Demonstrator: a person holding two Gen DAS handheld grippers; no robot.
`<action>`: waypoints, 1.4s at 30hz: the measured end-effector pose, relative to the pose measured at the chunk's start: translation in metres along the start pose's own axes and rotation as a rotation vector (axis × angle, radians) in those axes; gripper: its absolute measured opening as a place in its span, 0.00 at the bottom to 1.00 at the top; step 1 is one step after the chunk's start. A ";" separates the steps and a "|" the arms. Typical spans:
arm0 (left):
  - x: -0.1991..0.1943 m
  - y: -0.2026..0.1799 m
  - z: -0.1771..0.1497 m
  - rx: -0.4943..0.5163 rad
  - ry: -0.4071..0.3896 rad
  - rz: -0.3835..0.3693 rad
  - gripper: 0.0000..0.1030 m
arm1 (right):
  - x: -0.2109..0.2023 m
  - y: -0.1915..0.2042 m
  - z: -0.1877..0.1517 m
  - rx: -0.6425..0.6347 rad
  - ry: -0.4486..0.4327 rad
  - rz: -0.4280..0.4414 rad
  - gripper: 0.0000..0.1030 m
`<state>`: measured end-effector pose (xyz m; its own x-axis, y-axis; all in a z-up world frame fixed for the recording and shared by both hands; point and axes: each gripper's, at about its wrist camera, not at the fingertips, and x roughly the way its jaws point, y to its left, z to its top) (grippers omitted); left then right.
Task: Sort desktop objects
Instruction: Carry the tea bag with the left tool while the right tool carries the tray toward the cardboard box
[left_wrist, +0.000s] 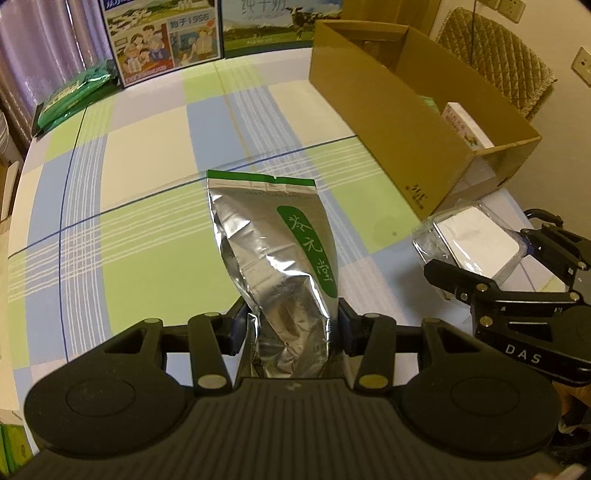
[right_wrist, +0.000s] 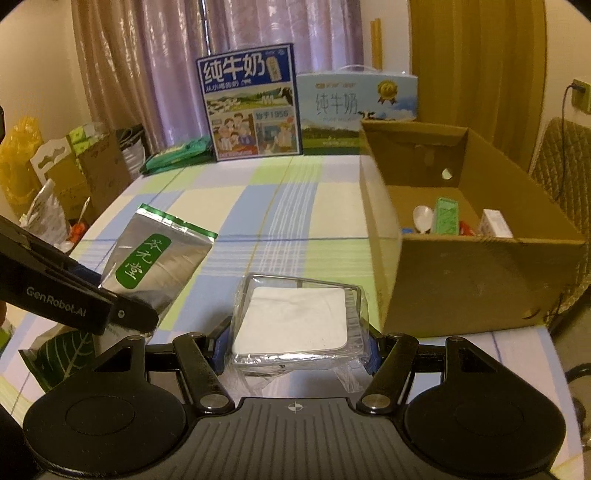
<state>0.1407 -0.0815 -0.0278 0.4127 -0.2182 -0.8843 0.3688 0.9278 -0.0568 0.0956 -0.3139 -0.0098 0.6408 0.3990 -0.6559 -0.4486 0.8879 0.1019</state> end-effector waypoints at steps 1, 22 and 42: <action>-0.002 -0.003 0.001 0.004 -0.004 -0.002 0.41 | -0.002 -0.002 0.000 0.003 -0.004 -0.002 0.61; -0.019 -0.064 0.026 0.061 -0.049 -0.059 0.41 | -0.043 -0.052 0.014 0.074 -0.081 -0.064 0.61; -0.017 -0.119 0.059 0.123 -0.068 -0.107 0.41 | -0.063 -0.101 0.030 0.082 -0.125 -0.126 0.61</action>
<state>0.1392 -0.2062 0.0218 0.4194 -0.3372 -0.8429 0.5109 0.8551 -0.0879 0.1191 -0.4221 0.0435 0.7637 0.3039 -0.5695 -0.3105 0.9464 0.0887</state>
